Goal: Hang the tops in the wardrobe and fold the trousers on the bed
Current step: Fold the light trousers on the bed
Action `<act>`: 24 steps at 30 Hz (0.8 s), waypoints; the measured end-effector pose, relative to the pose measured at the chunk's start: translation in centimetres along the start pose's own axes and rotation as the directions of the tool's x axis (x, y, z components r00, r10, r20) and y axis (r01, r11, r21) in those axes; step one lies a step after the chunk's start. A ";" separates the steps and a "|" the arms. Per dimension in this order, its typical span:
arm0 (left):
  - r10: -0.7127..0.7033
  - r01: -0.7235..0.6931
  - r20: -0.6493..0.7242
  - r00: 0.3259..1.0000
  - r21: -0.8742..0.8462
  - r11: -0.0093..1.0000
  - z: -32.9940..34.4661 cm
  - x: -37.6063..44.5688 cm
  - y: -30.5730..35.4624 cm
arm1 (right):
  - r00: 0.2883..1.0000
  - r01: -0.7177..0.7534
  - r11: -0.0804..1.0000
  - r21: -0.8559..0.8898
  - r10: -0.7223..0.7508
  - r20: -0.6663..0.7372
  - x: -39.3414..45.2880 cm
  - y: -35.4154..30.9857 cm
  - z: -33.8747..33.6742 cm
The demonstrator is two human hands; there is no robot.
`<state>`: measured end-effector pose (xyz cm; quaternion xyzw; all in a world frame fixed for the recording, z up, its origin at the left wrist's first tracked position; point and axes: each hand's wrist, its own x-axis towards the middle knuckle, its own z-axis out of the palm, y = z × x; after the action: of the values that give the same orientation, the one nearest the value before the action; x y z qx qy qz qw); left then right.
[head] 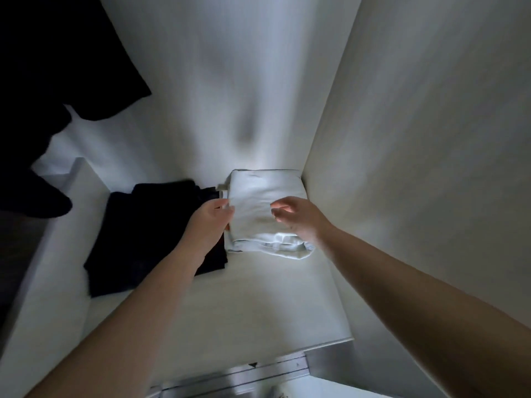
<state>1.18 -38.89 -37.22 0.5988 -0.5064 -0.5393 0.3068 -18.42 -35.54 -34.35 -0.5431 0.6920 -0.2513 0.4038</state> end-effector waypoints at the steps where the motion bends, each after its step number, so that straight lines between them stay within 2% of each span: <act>1: 0.009 -0.009 -0.007 1.000 -0.015 1.000 -0.4 -1.1 0.4 | 1.000 0.009 1.000 0.025 -0.009 -0.007 -0.9 -0.7 -0.1; 8: 0.060 -0.071 -0.134 0.989 -0.076 0.995 -4.2 -10.9 2.3 | 0.993 0.110 0.984 0.143 -0.114 0.025 -7.7 -5.8 0.7; 14: 0.052 -0.105 -0.317 0.947 -0.152 0.983 -5.3 -19.5 1.9 | 0.960 0.188 0.956 0.225 -0.227 0.163 -12.3 -6.7 2.4; 19: 0.028 -0.155 -0.532 0.846 -0.196 0.968 -2.9 -29.4 0.3 | 0.900 0.222 0.926 0.307 -0.315 0.301 -18.0 -5.6 3.8; 22: -0.019 -0.149 -0.634 0.773 -0.211 0.966 -0.2 -36.4 -0.9 | 0.828 0.245 0.918 0.310 -0.365 0.426 -22.3 -4.3 4.6; 24: -0.048 -0.172 -0.716 0.697 -0.232 0.957 1.2 -41.5 -1.7 | 0.754 0.264 0.908 0.326 -0.405 0.517 -25.4 -4.0 5.2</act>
<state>4.42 0.68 -25.13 0.6934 -0.2858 -0.3198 0.5790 -9.71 -11.95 -26.78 -0.6575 0.3944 -0.2236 0.6018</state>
